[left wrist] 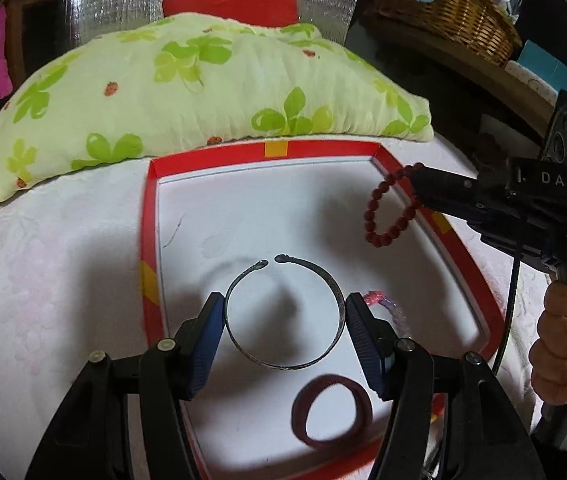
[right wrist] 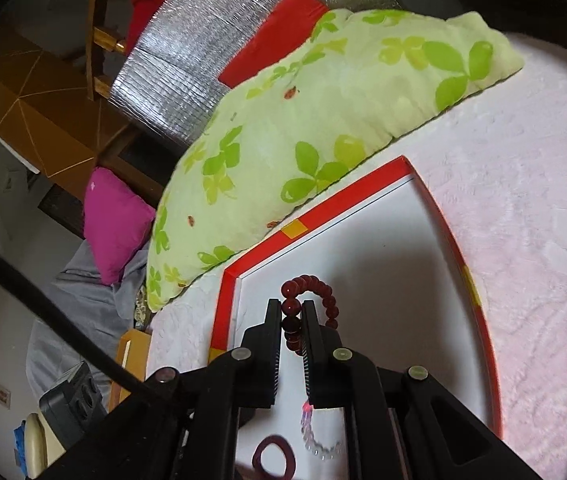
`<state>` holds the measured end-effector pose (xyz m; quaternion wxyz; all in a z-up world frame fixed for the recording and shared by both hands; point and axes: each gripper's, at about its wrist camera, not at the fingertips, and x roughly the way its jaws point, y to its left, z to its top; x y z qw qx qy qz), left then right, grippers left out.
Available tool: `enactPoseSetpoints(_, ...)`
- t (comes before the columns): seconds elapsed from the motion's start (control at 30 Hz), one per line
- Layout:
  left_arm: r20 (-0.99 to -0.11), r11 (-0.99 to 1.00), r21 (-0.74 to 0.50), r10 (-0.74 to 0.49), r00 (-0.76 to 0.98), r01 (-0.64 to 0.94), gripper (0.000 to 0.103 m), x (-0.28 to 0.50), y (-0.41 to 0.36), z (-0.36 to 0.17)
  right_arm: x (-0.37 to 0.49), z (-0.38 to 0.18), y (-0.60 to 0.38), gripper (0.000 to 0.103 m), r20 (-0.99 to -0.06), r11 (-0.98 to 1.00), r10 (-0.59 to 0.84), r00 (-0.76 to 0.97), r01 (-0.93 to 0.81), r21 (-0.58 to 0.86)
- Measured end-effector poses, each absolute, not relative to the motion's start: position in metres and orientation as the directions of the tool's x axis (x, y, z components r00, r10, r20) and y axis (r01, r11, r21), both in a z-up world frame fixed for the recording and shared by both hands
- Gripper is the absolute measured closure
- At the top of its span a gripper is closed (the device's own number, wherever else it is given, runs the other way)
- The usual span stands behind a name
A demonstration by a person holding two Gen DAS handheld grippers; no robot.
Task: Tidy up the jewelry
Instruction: 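Lower both bracelets into the red tray and open both tools, then move both tools back to the white and purple bead bracelets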
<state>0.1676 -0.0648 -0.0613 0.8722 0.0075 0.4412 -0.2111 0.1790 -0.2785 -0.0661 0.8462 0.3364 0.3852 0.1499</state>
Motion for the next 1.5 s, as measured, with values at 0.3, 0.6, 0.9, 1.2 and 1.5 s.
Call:
enactPoseSetpoints(0.3,-0.799,0.916,-0.135,-0.326,0.505,0.377,0.04,0.164,-0.067,-0.076,0.189,-0.09,-0.292,0.088,-0.635,0.747,0.428,0.644,0.143,0.649)
enactPoseSetpoints(0.6,-0.777,0.933,-0.138,-0.311,0.548,0.333,0.039,0.143,-0.036,-0.054,0.151,-0.069,-0.299,0.081,-0.644,0.785,0.388,0.659,0.13,0.605)
enactPoseSetpoints(0.9,-0.783,0.955,-0.145,-0.271,0.56,0.26,0.039,0.115,-0.001,-0.047,0.109,-0.056,-0.298,0.081,-0.653,0.802,0.4,0.643,0.099,0.589)
enactPoseSetpoints(1.2,-0.79,0.958,-0.14,-0.261,0.555,0.251,0.039,0.073,0.015,-0.052,0.054,-0.06,-0.314,0.043,-0.64,0.772,0.445,0.626,0.094,0.629)
enactPoseSetpoints(1.5,-0.808,0.948,-0.125,-0.269,0.524,0.294,0.039,0.023,0.015,-0.07,0.009,-0.09,-0.319,0.043,-0.657,0.742,0.519,0.547,0.094,0.663)
